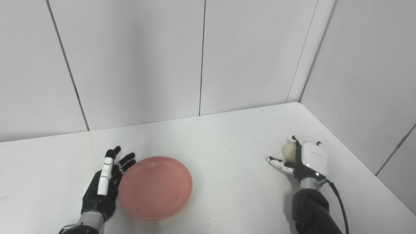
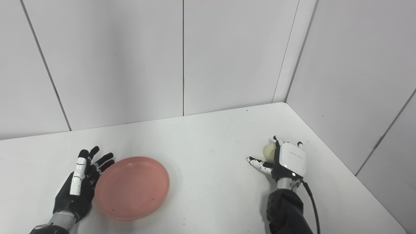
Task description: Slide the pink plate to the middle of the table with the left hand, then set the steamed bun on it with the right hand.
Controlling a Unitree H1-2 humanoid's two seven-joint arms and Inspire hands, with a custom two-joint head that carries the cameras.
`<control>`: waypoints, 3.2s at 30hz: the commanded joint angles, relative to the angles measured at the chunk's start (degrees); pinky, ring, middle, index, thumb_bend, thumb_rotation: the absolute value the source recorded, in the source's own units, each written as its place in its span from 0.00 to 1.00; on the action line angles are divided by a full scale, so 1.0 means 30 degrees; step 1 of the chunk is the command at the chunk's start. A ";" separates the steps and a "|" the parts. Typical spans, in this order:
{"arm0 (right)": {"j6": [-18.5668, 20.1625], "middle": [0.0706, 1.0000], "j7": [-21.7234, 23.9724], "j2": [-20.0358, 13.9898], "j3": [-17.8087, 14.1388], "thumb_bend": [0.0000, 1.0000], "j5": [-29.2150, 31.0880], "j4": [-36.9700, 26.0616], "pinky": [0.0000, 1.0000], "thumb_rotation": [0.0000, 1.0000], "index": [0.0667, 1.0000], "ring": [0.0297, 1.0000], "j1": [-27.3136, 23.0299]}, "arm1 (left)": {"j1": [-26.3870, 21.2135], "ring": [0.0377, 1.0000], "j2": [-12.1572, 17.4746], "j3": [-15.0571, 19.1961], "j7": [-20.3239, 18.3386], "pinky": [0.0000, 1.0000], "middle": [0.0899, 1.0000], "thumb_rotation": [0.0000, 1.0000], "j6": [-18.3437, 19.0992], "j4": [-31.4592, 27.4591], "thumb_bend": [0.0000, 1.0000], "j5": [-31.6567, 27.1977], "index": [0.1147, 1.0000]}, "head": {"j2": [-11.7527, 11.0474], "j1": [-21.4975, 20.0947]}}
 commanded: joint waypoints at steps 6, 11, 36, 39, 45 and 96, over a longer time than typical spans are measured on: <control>0.0210 0.75 0.0120 -0.0627 -0.0257 0.84 0.0046 0.0028 0.91 0.50 0.72 0.80 -0.0596 | 0.0025 0.86 0.0017 -0.0087 -0.0077 0.87 0.82 0.90 0.0339 -0.0278 0.72 -0.0017 0.95 | 0.0100 0.0031; 0.0052 0.65 -0.0674 -0.0655 -0.0312 0.79 0.0320 0.0581 0.86 0.43 0.66 0.72 -0.0711 | 0.0006 0.85 0.0023 -0.0085 -0.0065 0.87 0.82 0.90 0.0373 -0.0302 0.72 -0.0017 0.95 | 0.0147 0.0044; -0.0681 0.27 -0.2451 -0.1441 0.0540 0.51 0.1579 0.1737 0.20 0.17 0.44 0.23 -0.0808 | 0.0002 0.84 0.0055 -0.0049 -0.0145 0.85 0.81 0.91 0.0676 -0.0595 0.71 -0.0116 0.95 | 0.0313 0.0016; -0.0773 0.27 -0.2452 -0.1444 0.0523 0.51 0.1755 0.1780 0.20 0.17 0.44 0.23 -0.0810 | -0.0005 0.83 0.0055 -0.0060 -0.0154 0.85 0.81 0.91 0.0654 -0.0563 0.71 -0.0104 0.95 | 0.0287 0.0048; -0.0569 0.30 -0.2209 -0.1476 0.0576 0.51 0.1845 0.1570 0.22 0.17 0.44 0.25 -0.0780 | 0.0000 0.83 0.0022 -0.0059 -0.0051 0.85 0.80 0.91 0.0770 -0.0572 0.72 -0.0045 0.94 | 0.0272 0.0058; -0.3599 0.20 0.4300 0.3437 0.6281 0.51 -0.1624 -1.1842 0.13 0.15 0.43 0.15 -0.1869 | -0.0010 0.86 -0.1453 -0.1479 0.0787 0.86 0.84 0.94 -0.0639 0.0882 0.65 0.1426 0.96 | 0.0279 0.4873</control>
